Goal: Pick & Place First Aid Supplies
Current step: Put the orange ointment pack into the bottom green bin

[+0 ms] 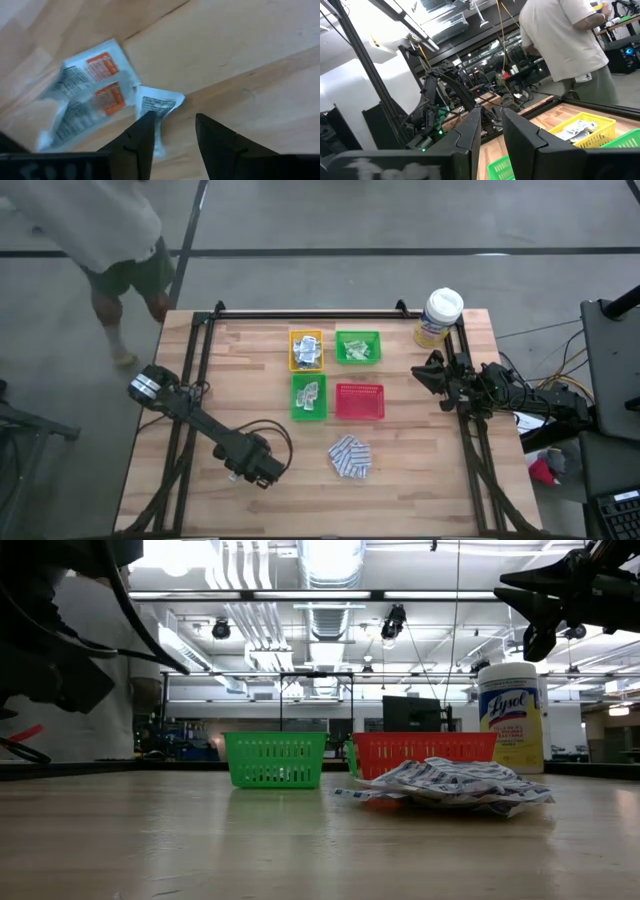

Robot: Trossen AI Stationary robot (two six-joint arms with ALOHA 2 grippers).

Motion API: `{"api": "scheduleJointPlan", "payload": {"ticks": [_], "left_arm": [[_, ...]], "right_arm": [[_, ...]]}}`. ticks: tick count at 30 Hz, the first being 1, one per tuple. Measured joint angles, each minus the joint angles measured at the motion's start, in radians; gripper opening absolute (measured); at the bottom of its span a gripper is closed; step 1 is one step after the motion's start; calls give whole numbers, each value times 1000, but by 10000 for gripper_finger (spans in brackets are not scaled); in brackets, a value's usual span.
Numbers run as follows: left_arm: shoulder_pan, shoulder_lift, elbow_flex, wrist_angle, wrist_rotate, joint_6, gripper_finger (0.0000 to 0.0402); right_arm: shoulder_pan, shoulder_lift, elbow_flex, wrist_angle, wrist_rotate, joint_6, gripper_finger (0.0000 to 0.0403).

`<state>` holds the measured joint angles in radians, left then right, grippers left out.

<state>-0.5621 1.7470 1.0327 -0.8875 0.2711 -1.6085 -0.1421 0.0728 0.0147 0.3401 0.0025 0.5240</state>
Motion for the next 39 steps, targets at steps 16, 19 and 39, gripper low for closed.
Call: {"api": "scheduleJointPlan", "payload": {"ticks": [16, 19, 39], "left_arm": [[1, -3, -29, 66, 10, 0, 83], [1, -3, -29, 66, 8, 0, 52], [0, -126, 1, 48, -7, 24, 1]], "right_arm": [[0, 0, 0, 0, 0, 0, 68], [0, 0, 0, 0, 0, 0, 71], [0, 0, 0, 0, 1, -1, 68]]}}
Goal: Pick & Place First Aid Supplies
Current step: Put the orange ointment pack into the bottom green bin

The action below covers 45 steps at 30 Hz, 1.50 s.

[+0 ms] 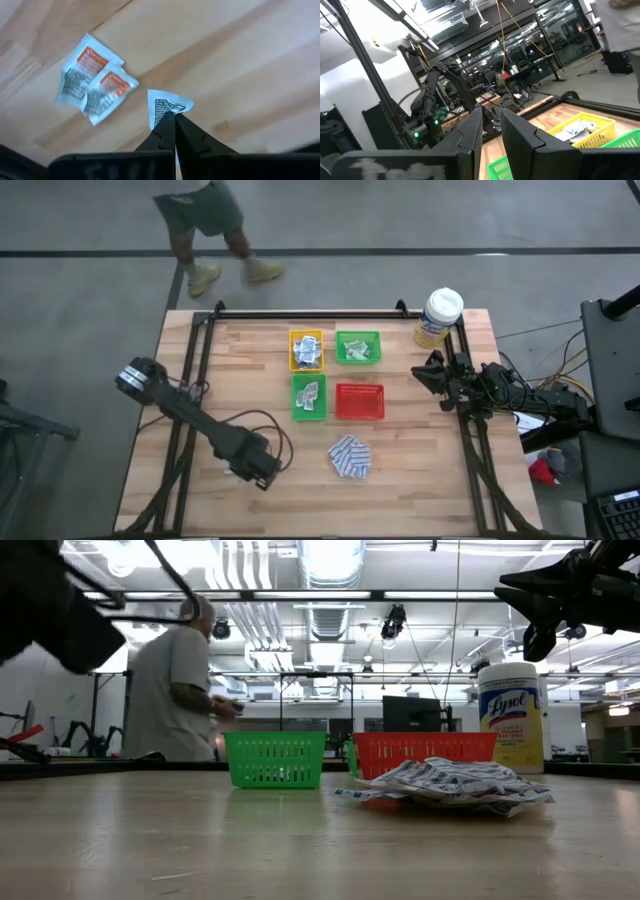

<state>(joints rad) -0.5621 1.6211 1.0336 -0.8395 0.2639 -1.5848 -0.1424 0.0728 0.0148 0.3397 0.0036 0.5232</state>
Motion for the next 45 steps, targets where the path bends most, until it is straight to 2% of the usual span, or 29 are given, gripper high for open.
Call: {"api": "scheduleJointPlan", "payload": {"ticks": [4, 7, 17, 24, 26, 34, 40, 45], "left_arm": [[2, -62, 0, 7, -33, 32, 0], [3, -108, -1, 74, -134, 127, 0], [5, -253, -7, 284, -709, 600, 0], [31, -306, -7, 289, -1142, 633, 0], [59, -310, -7, 290, -1208, 633, 0], [255, -295, -4, 344, -1195, 596, 0], [412, -253, 49, 368, -1012, 604, 0], [495, -182, 109, 369, -860, 619, 0]], "right_arm": [[0, 0, 0, 0, 0, 0, 70], [0, 0, 0, 0, 0, 0, 74], [0, 0, 0, 0, 0, 0, 81], [0, 0, 0, 0, 0, -3, 70], [0, 0, 0, 0, 0, -3, 68], [0, 0, 0, 0, 0, -2, 76], [0, 0, 0, 0, 0, -1, 82], [0, 0, 0, 0, -1, 1, 75]]}}
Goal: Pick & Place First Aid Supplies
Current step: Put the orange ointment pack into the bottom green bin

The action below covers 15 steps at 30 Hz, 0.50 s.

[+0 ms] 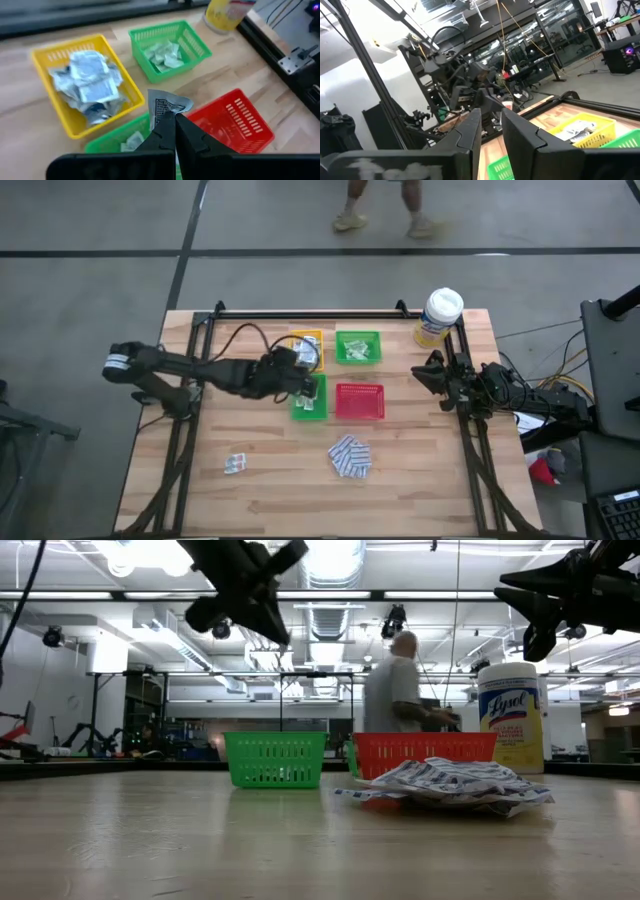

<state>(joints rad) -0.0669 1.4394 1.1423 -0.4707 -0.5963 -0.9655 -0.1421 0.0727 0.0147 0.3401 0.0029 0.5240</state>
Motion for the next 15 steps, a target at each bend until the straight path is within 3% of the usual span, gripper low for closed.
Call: {"api": "scheduleJointPlan", "payload": {"ticks": [4, 8, 15], "left_arm": [[36, 74, 58, -24, 81, -25, 0], [55, 158, 136, -148, 146, -81, 0], [59, 298, 267, -327, 189, -142, 0]], "right_arm": [[0, 0, 0, 0, 0, 0, 69], [0, 0, 0, 0, 0, 0, 69], [0, 0, 0, 0, 0, 0, 79]]}}
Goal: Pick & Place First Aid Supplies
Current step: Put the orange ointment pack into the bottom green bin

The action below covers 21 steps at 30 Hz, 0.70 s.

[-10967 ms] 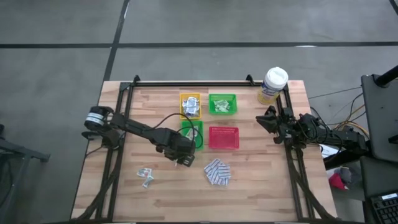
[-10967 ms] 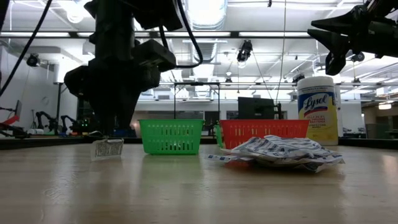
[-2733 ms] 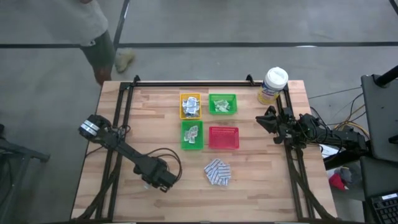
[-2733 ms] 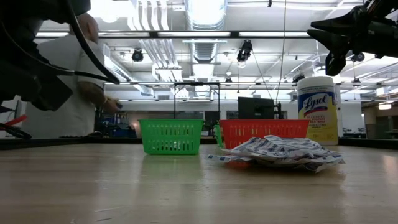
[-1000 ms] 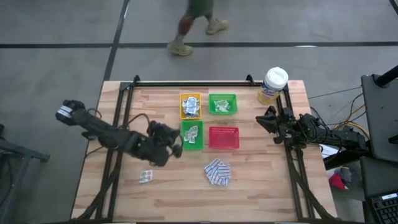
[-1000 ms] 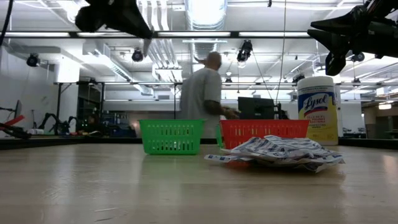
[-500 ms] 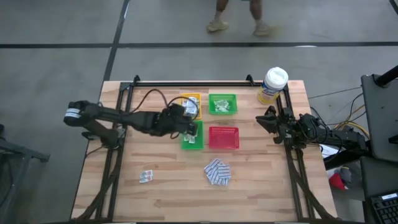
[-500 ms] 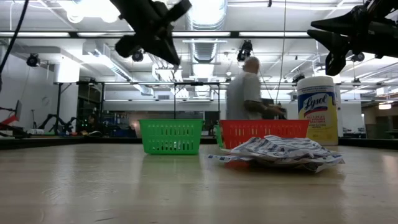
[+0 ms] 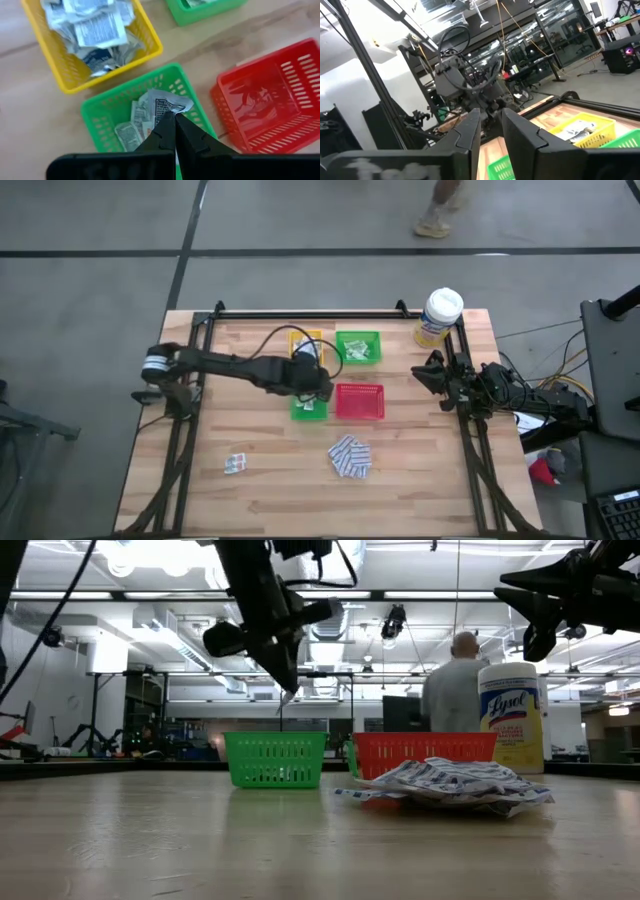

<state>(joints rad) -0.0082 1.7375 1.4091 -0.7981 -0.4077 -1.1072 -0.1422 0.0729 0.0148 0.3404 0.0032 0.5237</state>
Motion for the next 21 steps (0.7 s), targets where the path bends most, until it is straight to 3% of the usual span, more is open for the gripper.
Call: {"api": "scheduleJointPlan", "payload": {"ticks": [11, 21], "left_arm": [[0, 126, 58, -17, 46, -52, 0], [1, 132, -16, -30, 51, -114, 0]], "right_arm": [[0, 0, 0, 0, 0, 0, 71], [0, 0, 0, 0, 0, -3, 75]]}}
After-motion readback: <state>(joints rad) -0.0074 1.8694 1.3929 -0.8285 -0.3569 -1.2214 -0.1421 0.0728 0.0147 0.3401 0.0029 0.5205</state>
